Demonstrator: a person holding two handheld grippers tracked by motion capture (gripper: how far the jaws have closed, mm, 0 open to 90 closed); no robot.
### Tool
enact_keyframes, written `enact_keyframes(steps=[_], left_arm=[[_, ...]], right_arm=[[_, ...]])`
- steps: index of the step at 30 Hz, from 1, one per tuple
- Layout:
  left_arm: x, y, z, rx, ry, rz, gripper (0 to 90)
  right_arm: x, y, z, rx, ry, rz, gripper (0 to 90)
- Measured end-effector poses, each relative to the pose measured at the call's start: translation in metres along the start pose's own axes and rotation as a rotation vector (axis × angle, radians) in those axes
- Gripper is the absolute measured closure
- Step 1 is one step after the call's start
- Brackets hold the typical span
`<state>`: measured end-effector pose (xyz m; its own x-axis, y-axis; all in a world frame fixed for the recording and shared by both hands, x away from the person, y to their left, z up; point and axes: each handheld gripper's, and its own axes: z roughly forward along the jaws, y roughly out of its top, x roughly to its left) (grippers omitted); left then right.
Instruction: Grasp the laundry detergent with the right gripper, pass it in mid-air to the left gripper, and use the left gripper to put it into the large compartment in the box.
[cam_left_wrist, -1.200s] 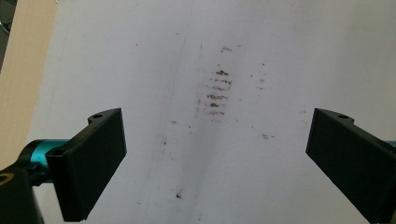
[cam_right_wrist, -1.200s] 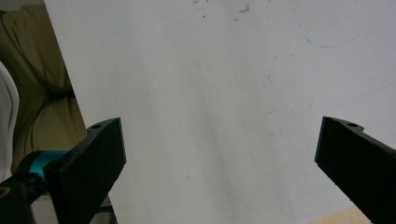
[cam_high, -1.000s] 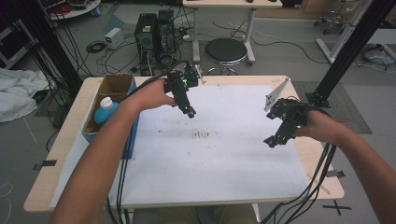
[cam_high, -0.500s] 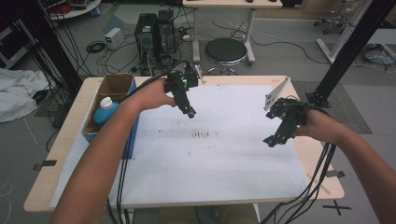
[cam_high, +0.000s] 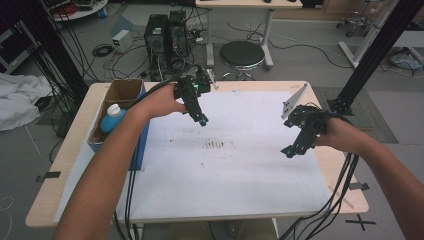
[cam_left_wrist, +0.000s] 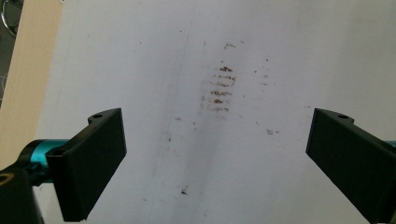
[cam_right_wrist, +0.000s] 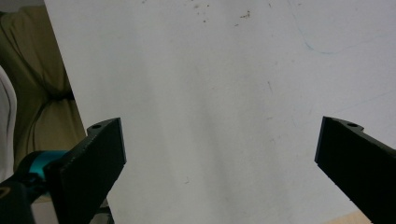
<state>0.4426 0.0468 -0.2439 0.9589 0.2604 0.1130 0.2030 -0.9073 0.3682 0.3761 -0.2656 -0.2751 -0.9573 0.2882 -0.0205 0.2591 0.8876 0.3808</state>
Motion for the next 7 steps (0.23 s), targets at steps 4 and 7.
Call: enact_keyframes(steps=[4,7], left_arm=[[0.0000,-0.0004,-0.0008,0.003,0.002,0.003,5.0],[0.0000,-0.0005,-0.0011,0.002,0.001,0.003,5.0]], right_arm=[[0.0004,0.0000,-0.0004,-0.001,-0.001,0.000,0.9],[0.0009,0.0002,-0.0008,0.000,-0.002,0.000,0.9]])
